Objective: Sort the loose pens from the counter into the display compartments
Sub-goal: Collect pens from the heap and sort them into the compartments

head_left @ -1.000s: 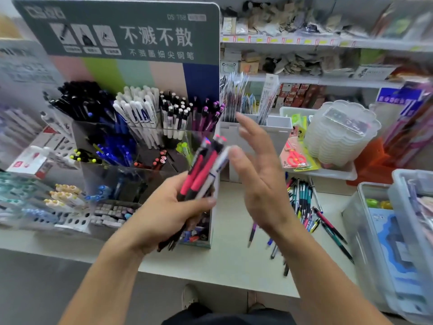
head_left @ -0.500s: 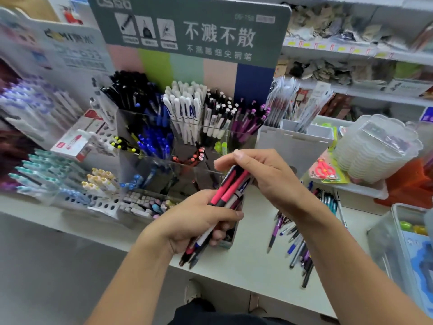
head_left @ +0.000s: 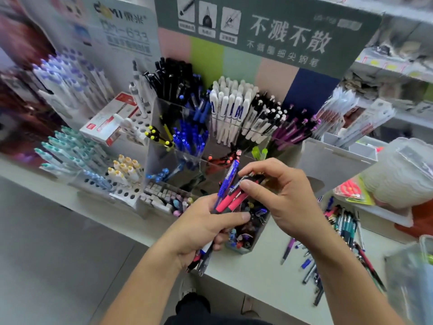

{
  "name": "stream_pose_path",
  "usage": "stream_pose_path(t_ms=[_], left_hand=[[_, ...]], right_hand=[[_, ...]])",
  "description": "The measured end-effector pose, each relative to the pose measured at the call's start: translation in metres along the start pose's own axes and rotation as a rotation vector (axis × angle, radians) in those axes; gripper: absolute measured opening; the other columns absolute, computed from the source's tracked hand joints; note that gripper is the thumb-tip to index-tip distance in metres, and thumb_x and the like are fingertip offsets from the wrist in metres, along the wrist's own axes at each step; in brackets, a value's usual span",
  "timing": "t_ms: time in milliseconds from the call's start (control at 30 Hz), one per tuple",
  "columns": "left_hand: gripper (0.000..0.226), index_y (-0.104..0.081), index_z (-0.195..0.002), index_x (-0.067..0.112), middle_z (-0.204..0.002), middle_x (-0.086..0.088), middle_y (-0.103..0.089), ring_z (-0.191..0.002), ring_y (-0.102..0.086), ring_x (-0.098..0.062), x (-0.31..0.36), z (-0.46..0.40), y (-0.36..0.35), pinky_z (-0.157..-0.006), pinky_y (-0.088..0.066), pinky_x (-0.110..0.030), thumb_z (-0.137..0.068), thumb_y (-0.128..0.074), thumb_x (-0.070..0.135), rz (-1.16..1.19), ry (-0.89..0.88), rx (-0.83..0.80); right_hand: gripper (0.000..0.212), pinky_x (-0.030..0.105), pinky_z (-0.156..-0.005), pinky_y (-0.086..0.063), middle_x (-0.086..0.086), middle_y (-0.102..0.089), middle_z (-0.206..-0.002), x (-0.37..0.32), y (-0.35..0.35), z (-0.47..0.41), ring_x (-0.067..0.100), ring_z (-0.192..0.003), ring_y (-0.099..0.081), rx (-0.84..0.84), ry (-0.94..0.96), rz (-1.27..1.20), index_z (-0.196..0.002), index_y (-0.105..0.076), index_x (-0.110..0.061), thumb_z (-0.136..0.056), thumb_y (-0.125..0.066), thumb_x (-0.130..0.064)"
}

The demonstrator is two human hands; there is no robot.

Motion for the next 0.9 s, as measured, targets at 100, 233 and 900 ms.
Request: stream_pose_path(t_ms=[100, 233, 900], left_hand=[[0.034, -0.055, -0.09, 0.017, -0.06, 0.001, -0.04, -0.043, -0.033, -0.01, -0.006, 0.0, -0.001, -0.041, -0.029, -0.02, -0.088, -0.073, 0.046, 0.253, 0.068, -0.015], [0.026, -0.066, -0.089, 0.014, -0.064, -0.003, -0.051, -0.038, -0.036, -0.008, -0.011, 0.002, -0.003, -0.037, -0.028, -0.018, -0.091, -0.058, 0.038, 0.498, 0.15, -0.059], [0.015, -0.062, -0.109, 0.007, -0.072, -0.002, -0.058, -0.054, -0.05, -0.011, -0.001, -0.031, -0.033, -0.047, -0.044, -0.024, -0.097, -0.062, 0.016, 0.369, -0.106, 0.256]], right_hand=[[0.009, 0.017, -0.06, -0.046, -0.01, -0.069, -0.075, 0.004, -0.004, 0.003, 0.004, -0.059, -0.06, 0.001, -0.079, -0.132, -0.095, -0.074, -0.014, -0.086, -0.075, -0.012], [0.009, 0.023, -0.056, -0.049, 0.002, -0.07, -0.072, 0.006, -0.006, 0.008, 0.014, -0.059, -0.058, -0.029, -0.167, -0.253, -0.093, -0.073, -0.01, -0.085, -0.073, -0.014], [0.007, 0.025, -0.062, -0.048, 0.002, -0.066, -0.078, 0.006, 0.05, 0.023, 0.016, -0.066, -0.054, 0.061, -0.01, -0.225, -0.094, -0.07, -0.023, -0.089, -0.066, -0.021]])
Point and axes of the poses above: each hand's wrist, its own z-axis away from the middle knuckle, its own y-axis out of the back of the hand, x = y × z, the point moved 3 cm from there along -z, towards the middle knuckle
